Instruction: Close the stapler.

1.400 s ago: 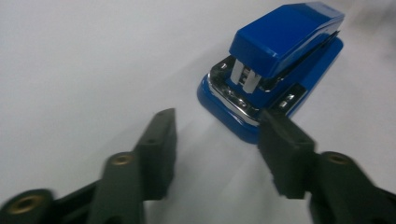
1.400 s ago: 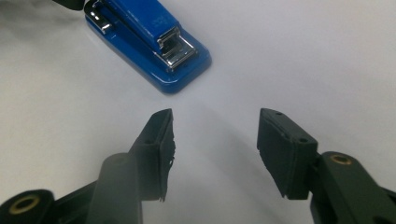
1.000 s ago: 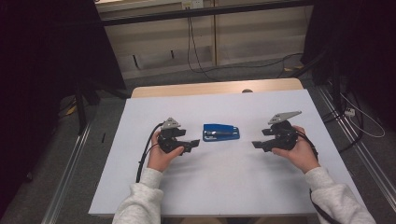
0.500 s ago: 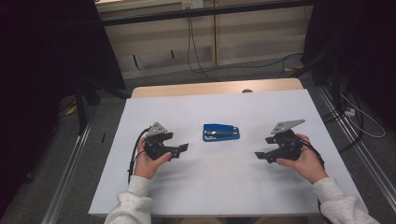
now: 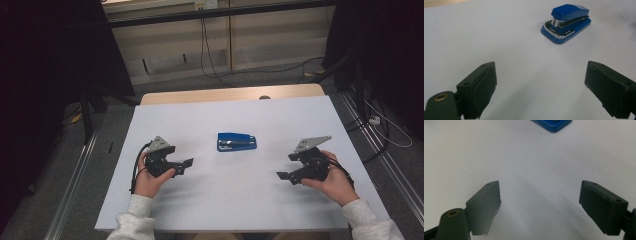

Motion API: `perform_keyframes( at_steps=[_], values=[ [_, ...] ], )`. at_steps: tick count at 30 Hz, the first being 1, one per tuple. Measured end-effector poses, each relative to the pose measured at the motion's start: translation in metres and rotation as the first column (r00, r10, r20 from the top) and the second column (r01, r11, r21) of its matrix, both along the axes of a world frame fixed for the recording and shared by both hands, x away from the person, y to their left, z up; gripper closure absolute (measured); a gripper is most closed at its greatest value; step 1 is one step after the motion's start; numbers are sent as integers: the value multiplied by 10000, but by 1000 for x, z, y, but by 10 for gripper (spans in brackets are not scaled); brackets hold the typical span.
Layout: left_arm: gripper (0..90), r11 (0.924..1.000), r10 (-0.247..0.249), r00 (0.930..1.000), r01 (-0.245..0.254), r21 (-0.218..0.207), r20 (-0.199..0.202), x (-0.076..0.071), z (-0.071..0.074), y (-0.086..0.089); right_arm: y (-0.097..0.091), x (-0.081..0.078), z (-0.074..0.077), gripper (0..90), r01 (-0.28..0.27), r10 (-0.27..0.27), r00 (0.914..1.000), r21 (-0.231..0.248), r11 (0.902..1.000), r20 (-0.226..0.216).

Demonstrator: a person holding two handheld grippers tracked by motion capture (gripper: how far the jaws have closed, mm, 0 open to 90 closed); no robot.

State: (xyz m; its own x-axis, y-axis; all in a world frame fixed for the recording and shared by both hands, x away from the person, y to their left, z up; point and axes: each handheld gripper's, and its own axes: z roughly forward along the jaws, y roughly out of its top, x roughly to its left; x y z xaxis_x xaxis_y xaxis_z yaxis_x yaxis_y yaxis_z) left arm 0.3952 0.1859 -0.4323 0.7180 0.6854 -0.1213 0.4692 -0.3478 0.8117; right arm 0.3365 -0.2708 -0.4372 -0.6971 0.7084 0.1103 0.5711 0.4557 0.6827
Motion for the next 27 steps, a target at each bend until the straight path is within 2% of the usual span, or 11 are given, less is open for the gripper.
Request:
perform_keyframes(
  at_steps=[17, 20, 27],
  values=[
    [81, 9999, 72, 9999, -72, 75, 79, -17, 1, 15, -16, -19, 2, 148, 100, -101, 9999, 65, 9999, 84],
    [79, 10000, 47, 10000, -46, -62, 81, -20, 0, 19, -19, -22, 2, 146, 135, -136, 9999, 30, 9999, 78],
    [79, 10000, 69, 10000, -69, -60, 46, -27, -2, 26, -24, -28, 2, 144, 182, -182, 9998, 91, 9998, 32]
  ],
)
